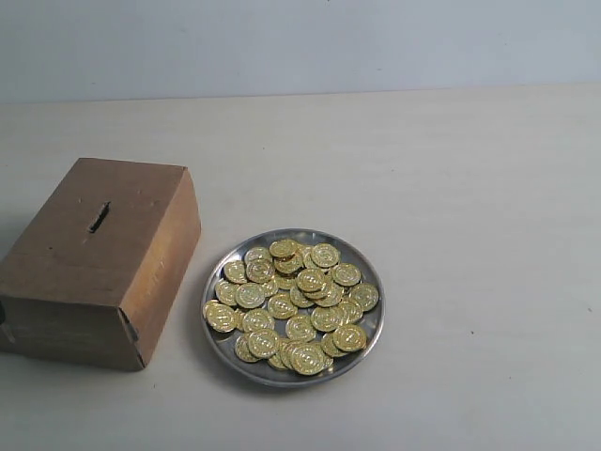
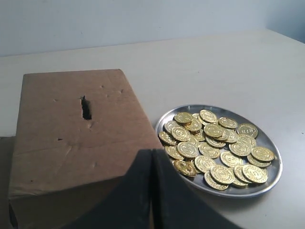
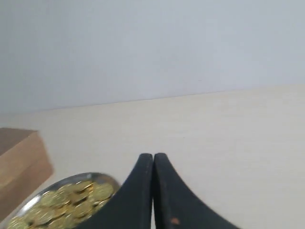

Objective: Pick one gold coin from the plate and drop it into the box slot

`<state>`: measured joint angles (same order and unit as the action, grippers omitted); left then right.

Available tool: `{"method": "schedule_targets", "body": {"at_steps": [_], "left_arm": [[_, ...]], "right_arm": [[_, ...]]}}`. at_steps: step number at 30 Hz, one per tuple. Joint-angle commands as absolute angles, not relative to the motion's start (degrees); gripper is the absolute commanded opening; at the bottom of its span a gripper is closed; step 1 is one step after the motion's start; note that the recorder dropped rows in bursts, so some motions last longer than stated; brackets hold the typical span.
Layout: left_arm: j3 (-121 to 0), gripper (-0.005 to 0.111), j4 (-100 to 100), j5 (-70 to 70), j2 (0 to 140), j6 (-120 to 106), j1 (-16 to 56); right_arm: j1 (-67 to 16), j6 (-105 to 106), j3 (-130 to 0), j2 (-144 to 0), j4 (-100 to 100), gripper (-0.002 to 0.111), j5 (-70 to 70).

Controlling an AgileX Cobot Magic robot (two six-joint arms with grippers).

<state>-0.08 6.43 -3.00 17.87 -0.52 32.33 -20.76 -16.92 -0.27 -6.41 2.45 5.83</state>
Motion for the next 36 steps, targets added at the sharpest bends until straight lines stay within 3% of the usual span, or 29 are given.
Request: {"method": "schedule_targets", "body": {"at_steps": [1, 4, 7, 36], "left_arm": [[0.00, 0.001, 6.40, -2.85, 17.42, -0.61, 32.78], [0.00, 0.001, 6.40, -2.85, 17.42, -0.61, 32.78], [0.00, 0.001, 6.40, -2.85, 17.42, -0.61, 32.78], [0.00, 0.001, 6.40, -2.85, 17.31, -0.61, 32.78]], "right_arm": [[-8.90, -16.24, 0.00, -5.41, 2.84, 0.000, 5.92], [-1.34, -16.13, 0.00, -1.14, 2.84, 0.000, 9.42], [1.01, -14.56, 0.00, 0.00, 2.84, 0.000, 13.59], [-0.98, -1.11, 0.00, 0.00, -1.45, 0.000, 17.70]]}}
